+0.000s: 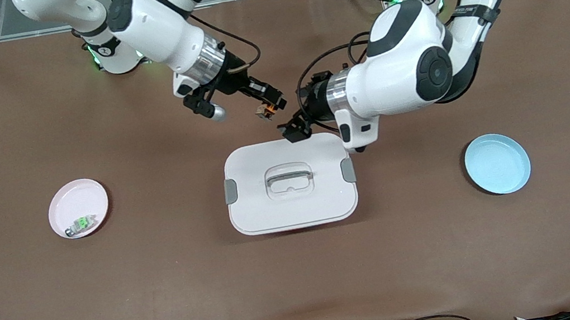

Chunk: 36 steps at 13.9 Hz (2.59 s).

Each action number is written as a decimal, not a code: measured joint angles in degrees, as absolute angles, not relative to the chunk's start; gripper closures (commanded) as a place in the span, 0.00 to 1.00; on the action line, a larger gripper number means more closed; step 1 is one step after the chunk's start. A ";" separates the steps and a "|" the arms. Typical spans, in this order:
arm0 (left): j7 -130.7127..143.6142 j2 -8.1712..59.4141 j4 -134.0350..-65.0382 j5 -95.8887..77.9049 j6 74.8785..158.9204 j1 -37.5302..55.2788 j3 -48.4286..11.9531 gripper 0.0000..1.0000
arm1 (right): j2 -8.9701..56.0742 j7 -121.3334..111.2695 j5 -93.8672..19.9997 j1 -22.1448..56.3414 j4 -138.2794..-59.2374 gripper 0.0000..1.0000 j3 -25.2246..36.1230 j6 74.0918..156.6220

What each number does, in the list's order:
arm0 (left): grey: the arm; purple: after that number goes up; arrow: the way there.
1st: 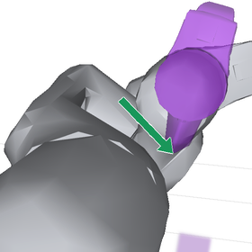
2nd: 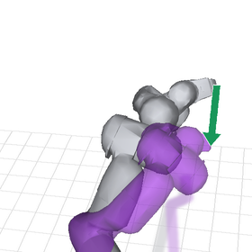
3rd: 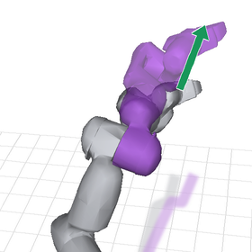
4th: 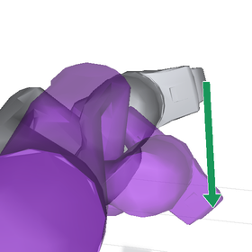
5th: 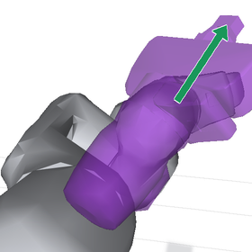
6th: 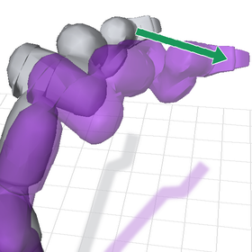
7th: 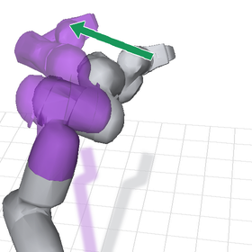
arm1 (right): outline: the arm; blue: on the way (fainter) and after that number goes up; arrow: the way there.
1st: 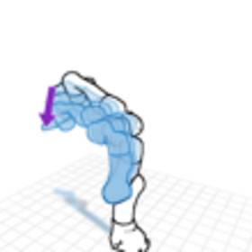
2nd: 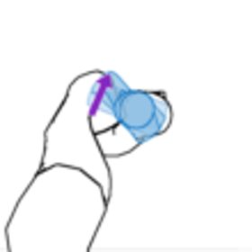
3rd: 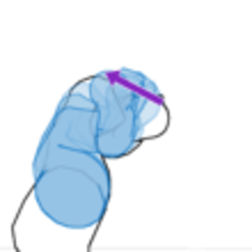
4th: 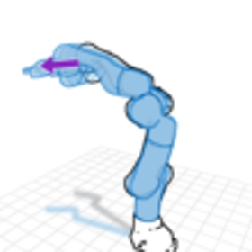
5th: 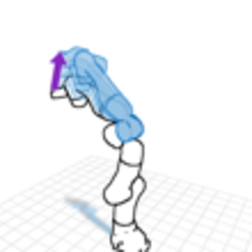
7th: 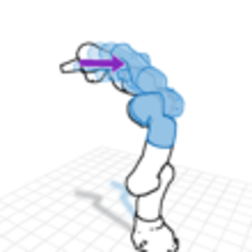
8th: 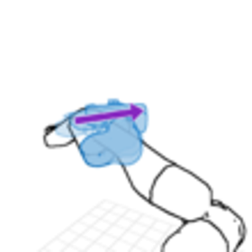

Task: Transfer orange switch to right arm and place
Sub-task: 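Open the left gripper and pull both grippers apart, then move the switch to the white plate while the left gripper withdraws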

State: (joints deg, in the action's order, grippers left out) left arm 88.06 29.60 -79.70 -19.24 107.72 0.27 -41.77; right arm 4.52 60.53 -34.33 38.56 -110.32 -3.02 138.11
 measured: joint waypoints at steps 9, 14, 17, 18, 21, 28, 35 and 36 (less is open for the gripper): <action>68.71 26.65 -78.96 2.46 100.93 -9.38 -41.65 0.00 | -0.78 32.47 -17.35 29.63 -109.17 0.90 -2.49 111.00; 48.76 24.30 -78.63 9.11 96.45 -18.21 -41.48 0.00 | -1.43 8.56 -14.39 20.47 -109.17 0.90 -2.11 105.22; 38.51 23.11 -78.59 13.56 96.13 -21.89 -41.47 0.00 | -1.43 -7.64 -9.68 13.94 -109.53 0.90 -1.88 103.97; 35.10 22.80 -78.58 15.33 96.10 -22.51 -41.48 0.00 | -1.43 -11.45 -7.20 12.53 -109.78 0.90 -1.83 103.97; 26.76 21.34 -78.53 16.87 95.37 -24.25 -41.49 0.00 | -1.42 -21.57 -1.62 9.56 -110.53 0.90 -1.83 104.74; 17.19 14.40 -78.36 15.11 92.17 -21.71 -35.76 0.00 | -0.77 -46.13 3.01 -1.47 -119.76 0.90 -1.79 118.95; 5.27 4.37 -83.07 3.99 89.90 -0.11 -6.38 0.00 | 4.91 -67.68 4.30 -11.48 -126.66 0.90 -1.77 138.23; 4.33 2.76 -84.83 3.20 89.85 0.26 -5.98 0.00 | 5.40 -69.40 4.68 -12.01 -127.41 0.90 -1.78 139.98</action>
State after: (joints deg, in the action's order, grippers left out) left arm 4.33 2.76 -84.83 3.20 89.85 0.26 -5.98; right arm 5.40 -69.40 4.68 -12.01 -127.41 -1.78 139.98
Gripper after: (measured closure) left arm 0.000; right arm 0.555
